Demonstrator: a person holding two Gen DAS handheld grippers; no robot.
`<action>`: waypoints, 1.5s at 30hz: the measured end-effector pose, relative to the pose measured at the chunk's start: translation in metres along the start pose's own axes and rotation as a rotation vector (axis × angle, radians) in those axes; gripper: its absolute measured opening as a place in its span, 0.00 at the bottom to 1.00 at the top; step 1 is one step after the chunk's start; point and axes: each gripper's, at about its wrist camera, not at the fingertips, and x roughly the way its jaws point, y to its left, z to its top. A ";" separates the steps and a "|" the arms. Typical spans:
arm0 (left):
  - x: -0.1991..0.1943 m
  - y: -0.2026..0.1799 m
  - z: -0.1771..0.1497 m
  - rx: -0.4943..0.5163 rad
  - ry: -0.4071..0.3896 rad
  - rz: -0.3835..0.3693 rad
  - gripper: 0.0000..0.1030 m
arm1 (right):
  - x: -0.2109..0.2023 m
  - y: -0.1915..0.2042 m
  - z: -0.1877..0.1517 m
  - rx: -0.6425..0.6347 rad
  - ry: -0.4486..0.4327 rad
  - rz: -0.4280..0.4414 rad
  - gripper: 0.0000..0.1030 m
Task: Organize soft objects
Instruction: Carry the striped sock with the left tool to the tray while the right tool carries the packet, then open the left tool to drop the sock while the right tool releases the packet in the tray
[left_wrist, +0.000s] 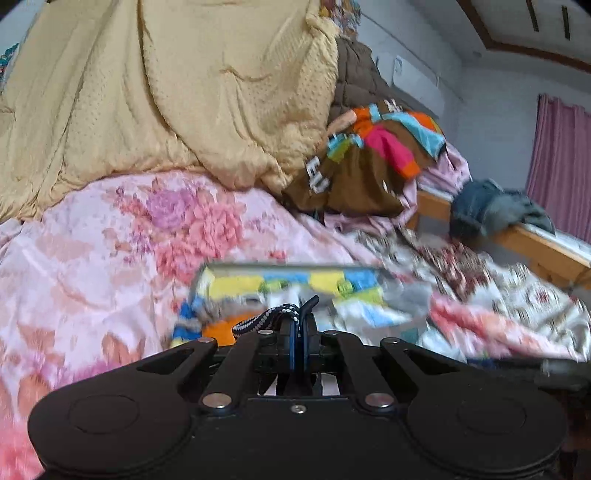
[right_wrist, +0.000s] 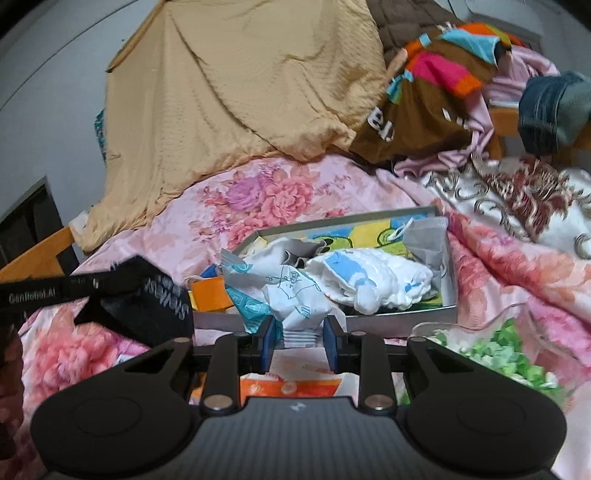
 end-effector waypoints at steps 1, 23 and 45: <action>0.006 0.004 0.004 -0.007 -0.013 -0.004 0.03 | 0.006 0.000 0.004 0.005 0.001 -0.001 0.30; 0.138 0.094 -0.024 -0.290 0.017 -0.031 0.04 | 0.150 0.035 0.064 -0.163 0.065 -0.079 0.31; 0.142 0.089 -0.025 -0.266 0.098 -0.005 0.35 | 0.156 0.024 0.061 -0.102 0.124 -0.115 0.57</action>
